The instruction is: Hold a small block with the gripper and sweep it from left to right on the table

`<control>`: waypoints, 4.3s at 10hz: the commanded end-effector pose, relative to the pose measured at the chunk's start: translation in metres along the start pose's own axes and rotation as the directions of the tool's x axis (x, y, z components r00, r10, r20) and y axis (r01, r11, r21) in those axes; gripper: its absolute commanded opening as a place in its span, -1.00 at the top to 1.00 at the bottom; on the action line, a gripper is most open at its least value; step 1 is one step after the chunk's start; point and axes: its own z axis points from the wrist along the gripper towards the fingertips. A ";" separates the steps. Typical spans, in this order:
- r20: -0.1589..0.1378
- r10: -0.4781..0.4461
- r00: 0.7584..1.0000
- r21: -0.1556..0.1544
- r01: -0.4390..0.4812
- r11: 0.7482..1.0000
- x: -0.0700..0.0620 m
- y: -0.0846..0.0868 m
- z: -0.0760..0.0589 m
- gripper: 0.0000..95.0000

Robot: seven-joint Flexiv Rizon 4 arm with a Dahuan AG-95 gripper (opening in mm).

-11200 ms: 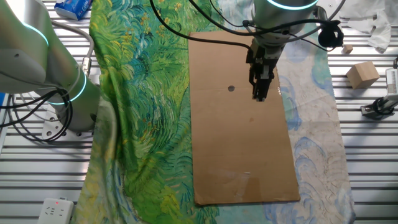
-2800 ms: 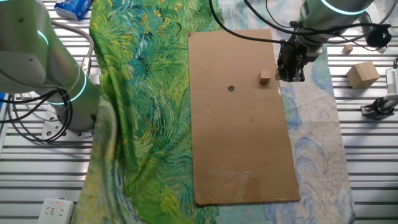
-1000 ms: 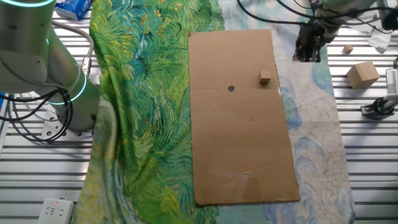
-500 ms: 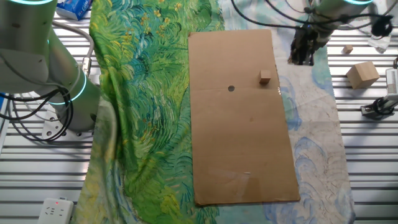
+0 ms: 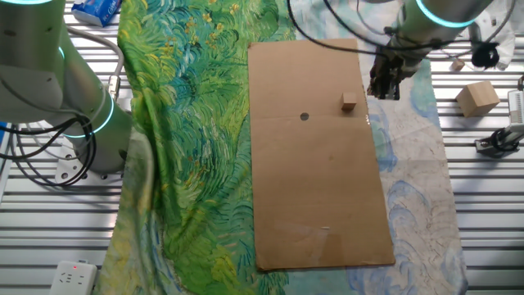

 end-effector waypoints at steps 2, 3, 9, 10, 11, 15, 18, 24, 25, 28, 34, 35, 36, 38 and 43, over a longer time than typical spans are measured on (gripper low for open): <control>-0.001 0.009 1.000 0.008 -0.009 1.000 -0.002 0.002 0.002 1.00; 0.000 0.014 1.000 0.006 -0.014 1.000 -0.003 0.005 0.004 1.00; 0.000 0.030 1.000 0.004 -0.030 1.000 -0.007 0.012 0.010 1.00; -0.001 0.033 0.999 0.006 -0.033 0.999 -0.007 0.012 0.010 1.00; -0.003 0.039 0.999 0.008 -0.039 0.999 -0.007 0.012 0.010 1.00; -0.003 0.053 0.999 0.007 -0.053 0.999 -0.007 0.012 0.010 1.00; 0.035 0.033 0.999 -0.007 -0.033 0.999 -0.007 0.012 0.010 1.00; -0.110 -0.024 0.994 0.126 0.038 0.991 -0.007 0.012 0.010 1.00; -0.126 -0.029 0.992 0.126 0.045 0.991 -0.007 0.012 0.010 1.00; -0.151 -0.029 0.988 0.131 0.049 0.990 -0.007 0.012 0.010 1.00; -0.093 -0.046 0.995 0.087 0.054 0.995 0.006 0.009 0.032 1.00; -0.083 -0.044 0.996 0.083 0.051 0.995 0.007 0.010 0.031 1.00; -0.075 -0.046 0.996 0.082 0.052 0.995 0.012 0.011 0.026 1.00; -0.076 -0.045 0.996 0.083 0.051 0.995 0.017 0.012 0.028 1.00; -0.073 -0.042 0.996 0.071 0.047 0.996 0.022 0.012 0.037 1.00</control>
